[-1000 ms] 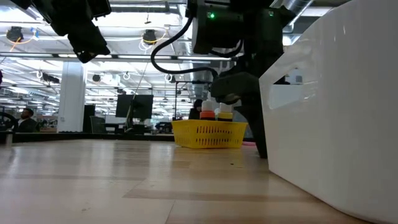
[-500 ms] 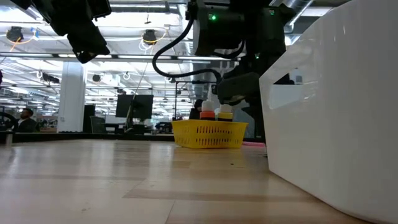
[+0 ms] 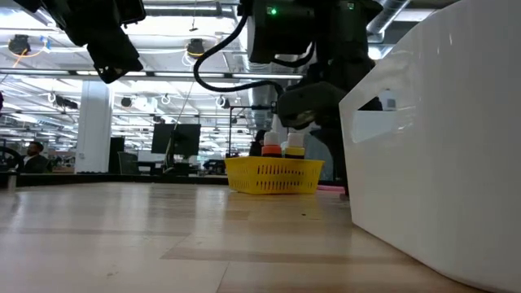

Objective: Pick & Place Paint Supplies
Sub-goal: Put the blue scissors into the white bin

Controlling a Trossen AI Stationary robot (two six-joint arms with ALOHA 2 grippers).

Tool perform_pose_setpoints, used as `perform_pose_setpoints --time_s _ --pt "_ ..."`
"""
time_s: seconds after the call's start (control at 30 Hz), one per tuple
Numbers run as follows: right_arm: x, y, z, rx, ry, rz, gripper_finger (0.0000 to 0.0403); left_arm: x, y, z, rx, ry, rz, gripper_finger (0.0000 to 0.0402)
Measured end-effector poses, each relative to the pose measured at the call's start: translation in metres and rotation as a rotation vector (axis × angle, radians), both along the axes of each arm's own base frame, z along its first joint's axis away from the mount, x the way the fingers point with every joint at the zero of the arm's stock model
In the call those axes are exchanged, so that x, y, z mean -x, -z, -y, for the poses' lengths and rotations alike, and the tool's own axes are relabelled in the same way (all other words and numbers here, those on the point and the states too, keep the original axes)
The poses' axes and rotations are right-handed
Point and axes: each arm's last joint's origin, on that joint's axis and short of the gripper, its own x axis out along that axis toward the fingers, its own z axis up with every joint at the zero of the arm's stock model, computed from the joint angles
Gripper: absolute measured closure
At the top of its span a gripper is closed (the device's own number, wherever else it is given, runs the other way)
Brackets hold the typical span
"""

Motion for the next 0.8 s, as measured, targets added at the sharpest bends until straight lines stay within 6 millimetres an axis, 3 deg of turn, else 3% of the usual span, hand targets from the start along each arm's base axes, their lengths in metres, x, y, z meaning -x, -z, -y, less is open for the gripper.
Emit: perform_pose_setpoints --time_s 0.37,0.63,0.8 --pt "-0.008 -0.031 0.0 0.061 -0.018 0.008 0.0402 0.0 0.0 0.0 0.003 -0.002 0.001 0.0316" --pt "-0.018 -0.085 -0.001 0.099 -0.043 0.065 0.0402 -0.001 -0.001 0.0 0.008 -0.004 0.016 0.0316" --pt "-0.02 -0.113 -0.017 0.093 -0.145 0.143 0.0402 -0.001 -0.001 0.0 0.024 -0.016 0.014 0.0316"
